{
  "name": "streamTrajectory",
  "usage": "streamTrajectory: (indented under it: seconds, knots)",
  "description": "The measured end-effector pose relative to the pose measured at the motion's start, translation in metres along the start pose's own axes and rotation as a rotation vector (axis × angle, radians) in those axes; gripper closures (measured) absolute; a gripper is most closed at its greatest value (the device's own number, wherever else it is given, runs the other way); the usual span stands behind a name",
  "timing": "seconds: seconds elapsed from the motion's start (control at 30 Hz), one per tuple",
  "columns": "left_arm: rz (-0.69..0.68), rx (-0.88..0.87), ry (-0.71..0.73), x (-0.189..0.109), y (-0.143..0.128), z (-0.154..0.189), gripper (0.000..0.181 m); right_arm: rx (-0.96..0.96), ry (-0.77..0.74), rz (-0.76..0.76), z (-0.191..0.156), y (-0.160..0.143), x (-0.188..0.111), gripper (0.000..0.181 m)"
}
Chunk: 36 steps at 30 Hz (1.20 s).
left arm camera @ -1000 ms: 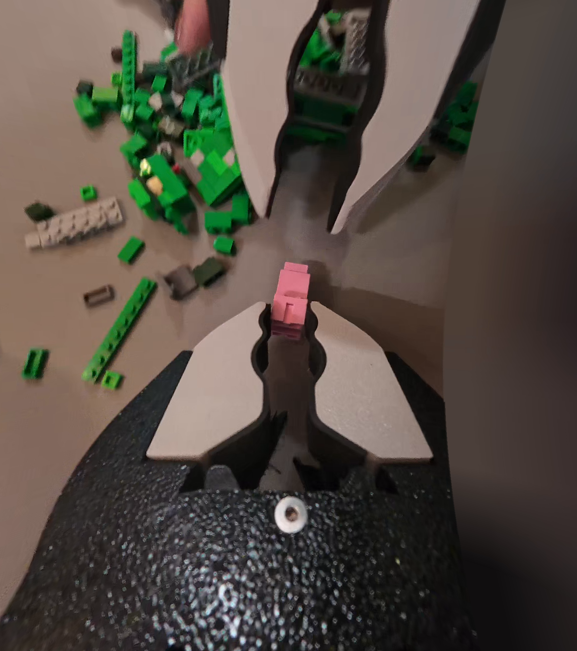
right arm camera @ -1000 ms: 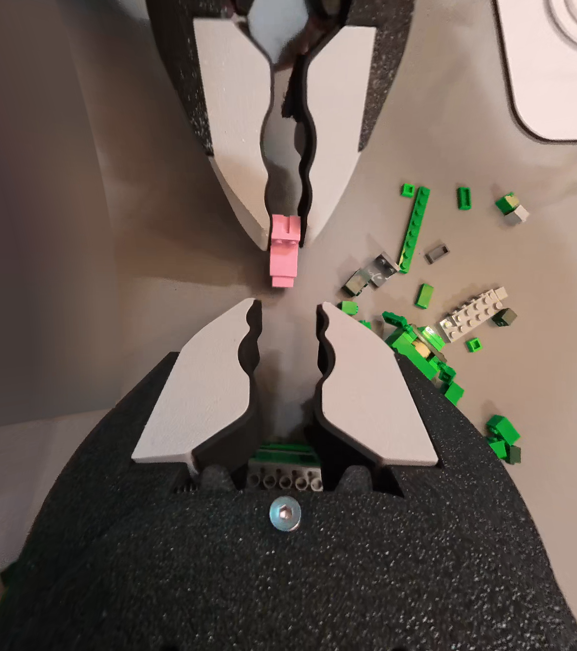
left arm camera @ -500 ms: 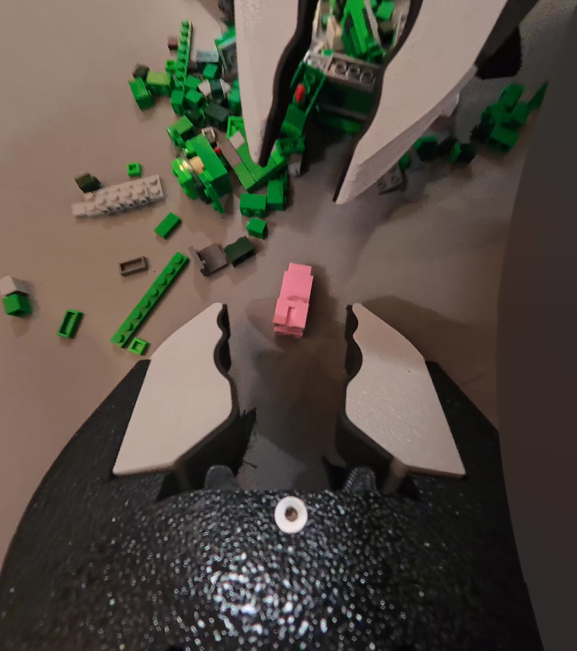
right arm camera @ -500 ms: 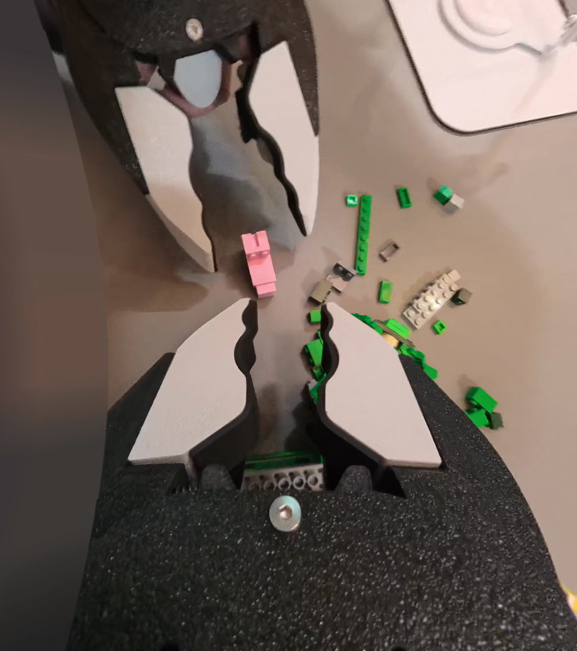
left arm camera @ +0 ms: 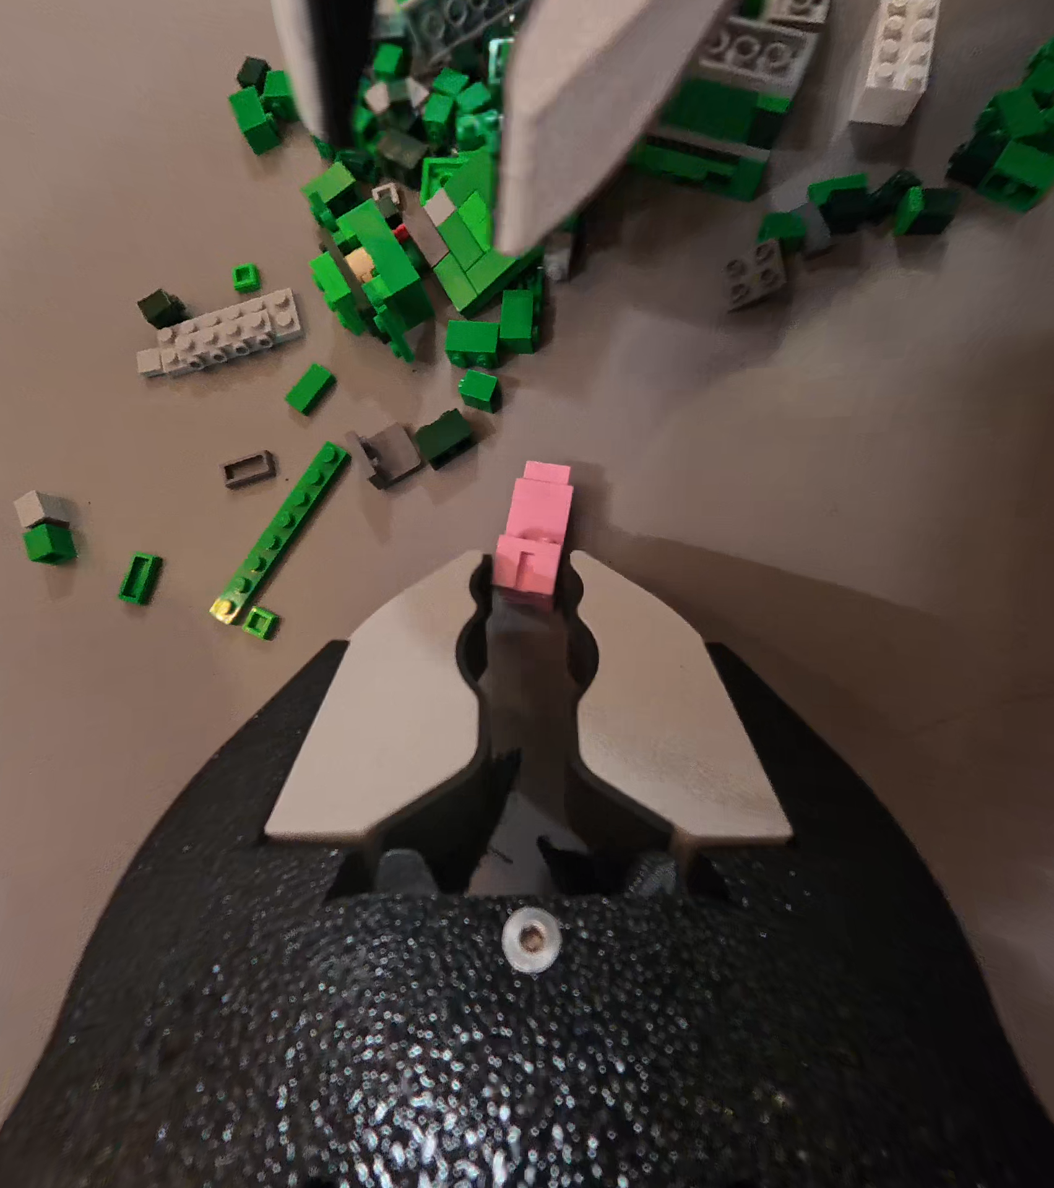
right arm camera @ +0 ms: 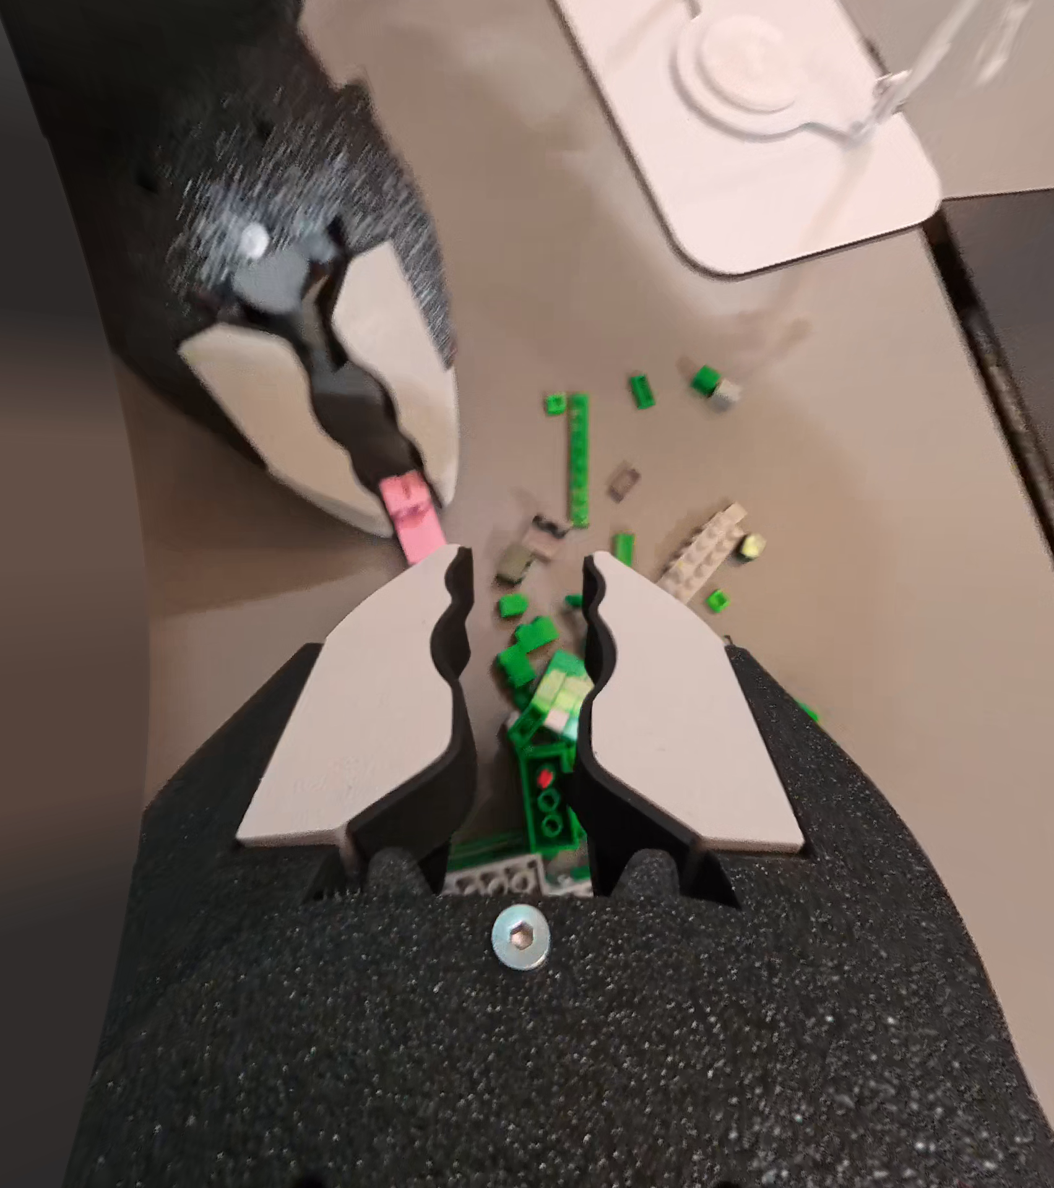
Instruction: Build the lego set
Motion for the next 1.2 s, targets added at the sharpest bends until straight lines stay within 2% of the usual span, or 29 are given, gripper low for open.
streamTrajectory:
  seconds: [0.07,0.13,0.2,0.27,0.33,0.43,0.63,0.77,0.9,1.07,1.2]
  knots:
    - [-0.028,-0.035,0.031,0.0,0.0,-0.005,0.162,0.068,-0.061,0.024,0.012,0.023,0.0,0.153]
    - [-0.053,-0.107,0.132,-0.006,0.004,-0.018,0.163,0.169,-0.086,0.09,0.024,0.048,-0.004,0.158]
    - [-0.014,-0.253,0.259,-0.021,0.016,-0.032,0.163,0.218,-0.108,0.157,0.027,0.071,-0.007,0.168]
    - [-0.012,-0.384,0.447,-0.045,0.023,-0.047,0.163,0.197,-0.164,0.19,0.024,0.085,-0.008,0.172]
    - [-0.029,-0.447,0.648,-0.072,0.025,-0.057,0.163,0.164,-0.172,0.214,0.013,0.093,-0.005,0.177]
    - [0.009,-0.507,0.868,-0.106,0.027,-0.061,0.163,0.1,-0.188,0.247,-0.003,0.102,-0.003,0.181]
    - [0.011,-0.529,1.009,-0.127,0.023,-0.058,0.164,0.066,-0.22,0.26,-0.011,0.106,-0.004,0.181]
    - [0.047,-0.534,0.977,-0.128,0.023,-0.058,0.164,0.049,-0.275,0.221,-0.005,0.1,-0.007,0.181]
    - [0.096,-0.525,0.829,-0.108,0.023,-0.056,0.164,0.085,-0.364,0.185,0.004,0.081,-0.02,0.181]
    - [0.124,-0.58,0.454,-0.058,0.016,-0.045,0.163,0.206,-0.427,0.08,0.005,0.022,-0.032,0.177]
    - [0.055,-0.58,0.279,-0.026,0.016,-0.03,0.163,0.337,-0.424,0.009,-0.003,-0.024,-0.039,0.177]
Point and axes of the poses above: each gripper's, where its closed fingertips meet, x out along the fingers, y out of its top, z = x × y across the jaws, the point moved 5 cm from there along -x, back along the fingers, and after that the axes turned 8 degrees about x, right-handed, at the moved point
